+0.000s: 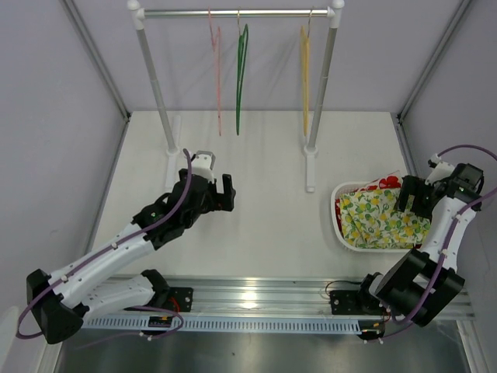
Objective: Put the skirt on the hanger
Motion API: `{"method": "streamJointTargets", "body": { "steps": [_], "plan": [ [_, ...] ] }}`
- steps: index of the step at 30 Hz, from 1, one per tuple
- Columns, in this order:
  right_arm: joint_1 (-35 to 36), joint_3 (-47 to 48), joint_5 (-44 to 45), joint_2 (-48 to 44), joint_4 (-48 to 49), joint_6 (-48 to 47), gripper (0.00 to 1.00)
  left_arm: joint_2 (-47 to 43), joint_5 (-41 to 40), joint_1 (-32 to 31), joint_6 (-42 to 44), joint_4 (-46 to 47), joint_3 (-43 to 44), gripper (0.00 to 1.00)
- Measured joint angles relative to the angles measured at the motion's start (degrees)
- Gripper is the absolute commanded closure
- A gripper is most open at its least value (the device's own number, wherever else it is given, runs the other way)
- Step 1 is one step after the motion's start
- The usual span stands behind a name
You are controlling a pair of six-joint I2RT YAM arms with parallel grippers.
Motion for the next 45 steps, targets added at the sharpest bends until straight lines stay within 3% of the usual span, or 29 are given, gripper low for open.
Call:
{"method": "streamJointTargets", "body": {
  "steps": [15,22,24,26,27,29,30,32,38,45],
  "plan": [
    [-3.17,-0.33,-3.19,-1.73,-3.17,-3.10,0.20,3.08,0.46,0.00,0.17,-0.07,0.04,0.01],
    [-3.19,-0.35,-4.57,-0.48,-3.43,-3.96,0.46,3.19,0.90,0.00,0.13,-0.11,0.04,0.01],
    [-3.21,-0.35,-5.01,1.14,-3.69,-4.33,0.48,3.19,0.87,0.00,0.13,-0.13,0.04,0.01],
    [-3.19,-0.35,-5.44,2.93,-4.09,-4.81,0.58,3.10,0.85,0.00,0.13,-0.15,0.04,0.01],
    [-3.19,-0.35,-5.70,3.50,-4.26,-4.96,0.71,3.04,0.83,0.00,0.13,-0.22,0.04,0.01],
    [-3.13,-0.31,-6.03,3.96,-4.74,-5.57,0.81,2.80,0.81,0.00,0.13,-0.42,0.04,0.01],
    [-2.95,-0.04,-6.21,4.02,-5.42,-5.66,0.92,2.69,0.81,0.00,0.13,-0.55,0.04,0.01],
    [-2.36,1.42,-6.60,4.13,-6.97,-5.84,1.00,2.56,0.81,0.00,0.11,-0.57,0.04,0.01],
    [3.32,15.69,-8.37,4.31,-12.55,-5.38,1.00,2.49,0.85,0.00,-0.09,-0.57,0.11,0.01],
    [17.05,36.37,-12.37,4.46,-18.27,-4.46,1.00,2.49,1.29,0.00,-0.35,-0.48,1.31,0.01]
  ]
}}
